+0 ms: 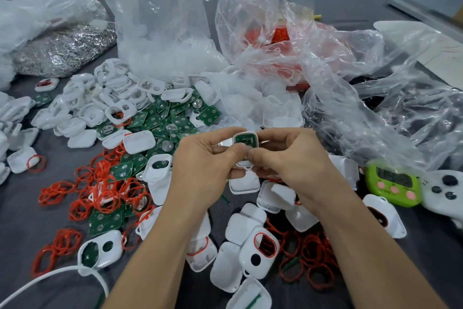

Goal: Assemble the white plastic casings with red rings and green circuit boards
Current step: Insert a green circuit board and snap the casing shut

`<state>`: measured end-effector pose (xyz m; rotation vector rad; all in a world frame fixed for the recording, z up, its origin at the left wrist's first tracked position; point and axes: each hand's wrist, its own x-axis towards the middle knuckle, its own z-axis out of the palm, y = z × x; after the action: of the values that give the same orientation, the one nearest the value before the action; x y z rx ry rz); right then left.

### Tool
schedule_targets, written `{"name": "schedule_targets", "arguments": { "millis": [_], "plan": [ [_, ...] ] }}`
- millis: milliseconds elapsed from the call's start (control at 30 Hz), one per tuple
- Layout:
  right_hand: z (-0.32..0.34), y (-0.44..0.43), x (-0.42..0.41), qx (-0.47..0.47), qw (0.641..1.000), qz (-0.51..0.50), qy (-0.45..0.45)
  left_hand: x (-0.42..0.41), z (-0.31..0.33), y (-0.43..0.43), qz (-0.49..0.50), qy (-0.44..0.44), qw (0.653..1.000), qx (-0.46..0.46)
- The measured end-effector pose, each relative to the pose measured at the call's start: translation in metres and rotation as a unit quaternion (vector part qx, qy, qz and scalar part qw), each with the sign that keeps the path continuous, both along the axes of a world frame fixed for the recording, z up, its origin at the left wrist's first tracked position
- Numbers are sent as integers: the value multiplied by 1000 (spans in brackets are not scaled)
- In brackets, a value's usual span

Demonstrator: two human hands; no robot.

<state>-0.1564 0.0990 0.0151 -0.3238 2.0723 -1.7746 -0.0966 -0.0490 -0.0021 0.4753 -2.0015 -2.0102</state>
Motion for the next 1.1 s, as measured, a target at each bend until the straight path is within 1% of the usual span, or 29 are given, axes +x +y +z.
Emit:
{"name": "schedule_targets", "arguments": {
  "millis": [67, 133, 167, 200, 233, 267, 300, 400, 467, 500, 533, 600, 700, 800, 867, 900, 967, 1033, 1100],
  "plan": [
    [1, 1, -1, -4, 1000, 0, -5, 0, 2, 0, 2, 3, 1000, 21],
    [2, 4, -5, -11, 998, -61, 6, 0, 5, -2, 18, 5, 998, 53],
    [2, 8, -10, 1, 993, -112, 42, 0, 6, -5, 28, 5, 997, 73],
    [2, 15, -16, 37, 981, -163, 98, 0, 7, -8, 36, 5, 995, 93],
    [2, 22, -22, 90, 961, -205, 160, 0, 8, -11, 42, 5, 993, 110],
    [4, 28, -26, 141, 941, -226, 207, 1, 9, -13, 46, 4, 992, 119],
    [6, 31, -28, 184, 927, -227, 236, 1, 9, -15, 48, 2, 991, 122],
    [4, 27, -35, 291, 910, -156, 251, 1, 10, -15, 52, -3, 992, 118],
    [0, 18, -38, 374, 888, -95, 251, 1, 9, -15, 52, -4, 992, 118],
    [-1, 14, -38, 393, 881, -77, 252, 1, 9, -15, 52, -4, 992, 118],
    [-3, 12, -38, 397, 877, -75, 258, 1, 9, -15, 51, -4, 991, 121],
    [-5, 11, -37, 382, 877, -108, 271, 1, 10, -15, 49, -2, 991, 125],
    [-1, 14, -32, 348, 887, -157, 260, 1, 11, -15, 48, -3, 991, 125],
    [5, 21, -24, 349, 891, -146, 251, 1, 12, -15, 47, -3, 991, 127],
    [11, 26, -15, 344, 890, -132, 270, 1, 13, -15, 47, -2, 990, 132],
    [16, 28, -10, 333, 895, -112, 276, 1, 13, -15, 49, -2, 990, 134],
    [24, 29, -2, 346, 907, -23, 241, 1, 14, -15, 54, -3, 989, 134],
    [29, 26, 3, 397, 894, 84, 189, 1, 13, -14, 59, -7, 991, 124],
    [34, 24, 8, 439, 872, 136, 169, 1, 12, -14, 62, -10, 992, 114]
  ]
}}
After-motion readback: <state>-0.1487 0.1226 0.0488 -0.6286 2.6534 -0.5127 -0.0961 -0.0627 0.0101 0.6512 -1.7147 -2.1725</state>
